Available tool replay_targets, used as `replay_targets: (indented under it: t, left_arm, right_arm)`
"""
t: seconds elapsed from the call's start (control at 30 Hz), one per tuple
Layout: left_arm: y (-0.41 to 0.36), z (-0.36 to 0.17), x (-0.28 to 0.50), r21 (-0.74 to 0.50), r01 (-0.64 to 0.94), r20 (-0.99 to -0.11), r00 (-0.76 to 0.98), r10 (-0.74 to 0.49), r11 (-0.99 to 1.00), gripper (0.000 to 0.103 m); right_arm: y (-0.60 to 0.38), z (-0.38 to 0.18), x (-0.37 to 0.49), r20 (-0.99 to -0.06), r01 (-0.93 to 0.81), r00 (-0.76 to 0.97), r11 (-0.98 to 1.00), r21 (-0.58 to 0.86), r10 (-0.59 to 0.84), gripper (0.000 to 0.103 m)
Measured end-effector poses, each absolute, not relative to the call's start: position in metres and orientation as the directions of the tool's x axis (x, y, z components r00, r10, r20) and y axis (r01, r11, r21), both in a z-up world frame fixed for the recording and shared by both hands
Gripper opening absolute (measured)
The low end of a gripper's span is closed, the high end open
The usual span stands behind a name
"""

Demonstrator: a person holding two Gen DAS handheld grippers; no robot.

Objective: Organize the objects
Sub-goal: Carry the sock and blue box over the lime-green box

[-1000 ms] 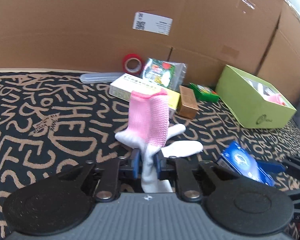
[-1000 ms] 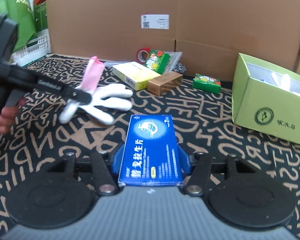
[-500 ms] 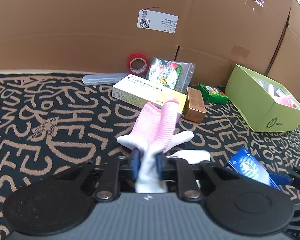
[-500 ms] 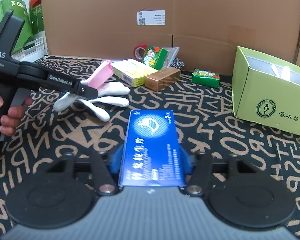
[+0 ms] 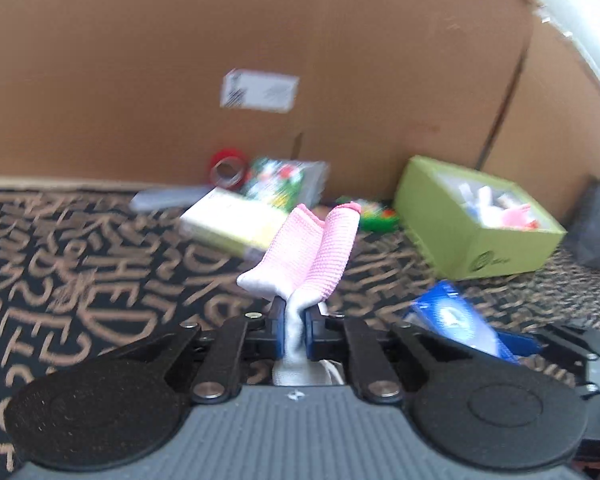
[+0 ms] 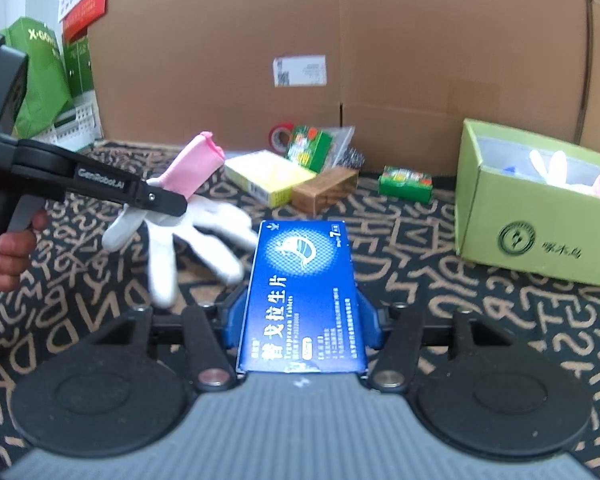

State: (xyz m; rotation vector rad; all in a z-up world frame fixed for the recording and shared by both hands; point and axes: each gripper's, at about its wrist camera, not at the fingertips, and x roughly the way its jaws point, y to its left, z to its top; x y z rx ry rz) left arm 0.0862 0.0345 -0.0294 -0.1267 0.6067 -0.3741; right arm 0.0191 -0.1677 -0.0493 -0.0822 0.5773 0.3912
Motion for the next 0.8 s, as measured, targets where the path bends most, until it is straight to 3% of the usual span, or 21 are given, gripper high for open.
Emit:
replay_targets:
  t: [0.37,0.8]
  left_arm:
    - [-0.025,0.035,0.09,-0.213,0.489,-0.416,0.739,-0.531,0.846,0.008]
    - [-0.127,0.077,0.132,-0.26,0.626,-0.383,0.632,-0.674,0.735,0.008]
  right_arm:
    - [-0.212,-0.001,0.016,-0.415,-0.31,0.863,0.951,0.013,0.288,0.055]
    - [-0.306,0.037,0.038,-0.313,-0.08,0.948,0.996,-0.042,0.063,0.055]
